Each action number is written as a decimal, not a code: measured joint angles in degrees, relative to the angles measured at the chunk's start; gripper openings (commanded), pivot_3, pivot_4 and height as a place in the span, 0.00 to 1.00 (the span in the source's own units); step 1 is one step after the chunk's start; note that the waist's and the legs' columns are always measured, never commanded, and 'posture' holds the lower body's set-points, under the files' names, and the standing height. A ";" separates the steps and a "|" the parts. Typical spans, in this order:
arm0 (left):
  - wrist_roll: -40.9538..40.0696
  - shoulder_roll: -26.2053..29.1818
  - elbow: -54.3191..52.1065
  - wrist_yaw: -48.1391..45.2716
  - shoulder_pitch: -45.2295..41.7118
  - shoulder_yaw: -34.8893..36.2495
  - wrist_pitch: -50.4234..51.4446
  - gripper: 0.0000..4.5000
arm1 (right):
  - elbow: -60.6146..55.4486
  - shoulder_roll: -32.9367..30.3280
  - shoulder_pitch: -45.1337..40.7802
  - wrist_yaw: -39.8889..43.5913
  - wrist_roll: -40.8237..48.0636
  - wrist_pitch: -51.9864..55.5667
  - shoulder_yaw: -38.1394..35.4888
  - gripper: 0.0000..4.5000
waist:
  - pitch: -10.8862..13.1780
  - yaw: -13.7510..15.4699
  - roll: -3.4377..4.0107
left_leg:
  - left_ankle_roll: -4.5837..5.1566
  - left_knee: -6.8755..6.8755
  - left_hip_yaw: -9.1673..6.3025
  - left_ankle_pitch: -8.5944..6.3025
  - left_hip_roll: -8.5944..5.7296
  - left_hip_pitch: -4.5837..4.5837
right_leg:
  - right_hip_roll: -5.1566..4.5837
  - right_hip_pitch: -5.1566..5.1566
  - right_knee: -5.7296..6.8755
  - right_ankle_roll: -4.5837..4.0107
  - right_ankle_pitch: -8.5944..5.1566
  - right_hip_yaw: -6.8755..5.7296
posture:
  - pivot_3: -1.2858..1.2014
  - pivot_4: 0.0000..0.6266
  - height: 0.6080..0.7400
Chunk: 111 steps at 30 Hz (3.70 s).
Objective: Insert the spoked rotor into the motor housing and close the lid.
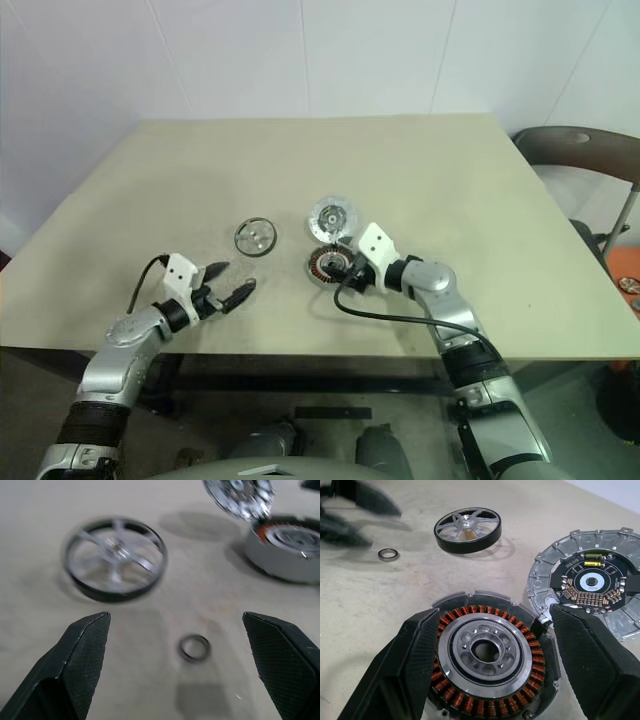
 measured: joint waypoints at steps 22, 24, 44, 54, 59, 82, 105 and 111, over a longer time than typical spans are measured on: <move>6.06 -1.41 12.87 2.41 -7.23 -2.04 -8.56 1.00 | -2.22 0.06 0.38 -1.06 0.10 2.03 -0.01 0.82 | -0.14 1.11 -0.06 | -0.21 0.20 -0.02 0.13 0.27 0.11 | 0.32 0.04 0.19 -0.09 0.23 0.04 | 0.52 0.00 1.00; 6.06 -1.43 13.15 2.00 -7.62 -2.33 -8.49 1.00 | -2.22 0.06 0.38 -1.12 0.10 2.06 -0.01 0.82 | -0.14 1.47 -0.06 | -0.21 0.19 -0.02 0.13 0.27 0.10 | 0.33 0.03 0.18 -0.09 0.23 0.05 | 0.52 0.00 1.00; 7.02 -1.14 12.24 2.28 -8.04 -2.91 -6.58 0.21 | -2.23 -0.28 0.37 -0.75 2.35 3.74 -1.18 0.83 | -0.15 1.61 -0.06 | -0.21 0.16 0.01 0.13 0.31 0.08 | 0.36 0.02 0.14 -0.10 0.23 0.08 | 0.52 0.00 1.00; 8.19 -4.97 11.15 3.69 -13.07 -4.65 -2.96 0.21 | -0.78 -4.82 -0.31 1.15 2.67 4.90 -2.17 0.83 | -0.15 1.49 -0.17 | -0.21 0.18 0.03 0.13 0.31 -0.22 | 0.36 -0.24 0.11 -0.09 0.25 0.07 | 0.52 0.00 1.00; 7.01 -6.99 11.33 0.75 -18.57 -6.28 -1.87 0.21 | 1.18 -5.66 -1.17 1.39 2.27 4.80 -2.18 0.83 | -0.16 1.19 -0.20 | -0.21 0.19 0.05 0.14 0.30 -0.47 | 0.37 -0.32 0.10 -0.08 0.26 0.07 | 0.52 0.00 1.00; 5.58 -15.07 30.98 -13.90 -34.26 -10.56 -2.14 0.21 | 0.74 -10.66 -0.10 5.45 2.82 7.65 -3.35 0.83 | -0.13 -0.24 -0.31 | -0.20 0.31 0.04 0.15 0.27 -0.62 | 0.36 -0.31 0.09 0.01 0.30 0.04 | 0.52 0.00 1.00; 8.90 -16.07 34.64 -13.81 -33.72 -12.21 -10.51 0.21 | -2.66 -10.63 2.23 3.94 3.37 9.52 -3.41 0.83 | -0.14 -0.22 -0.34 | -0.20 0.43 0.02 0.15 0.27 -0.62 | 0.37 -0.28 0.12 0.04 0.34 0.04 | 0.52 0.00 1.00; 8.62 -12.51 27.99 -9.72 -30.20 -10.14 -10.22 0.21 | -2.67 -10.56 2.22 3.88 3.37 9.49 -3.40 0.83 | -0.16 -0.42 -0.32 | -0.20 0.48 0.02 0.15 0.28 -0.62 | 0.38 -0.29 0.16 0.04 0.36 0.06 | 0.52 0.00 1.00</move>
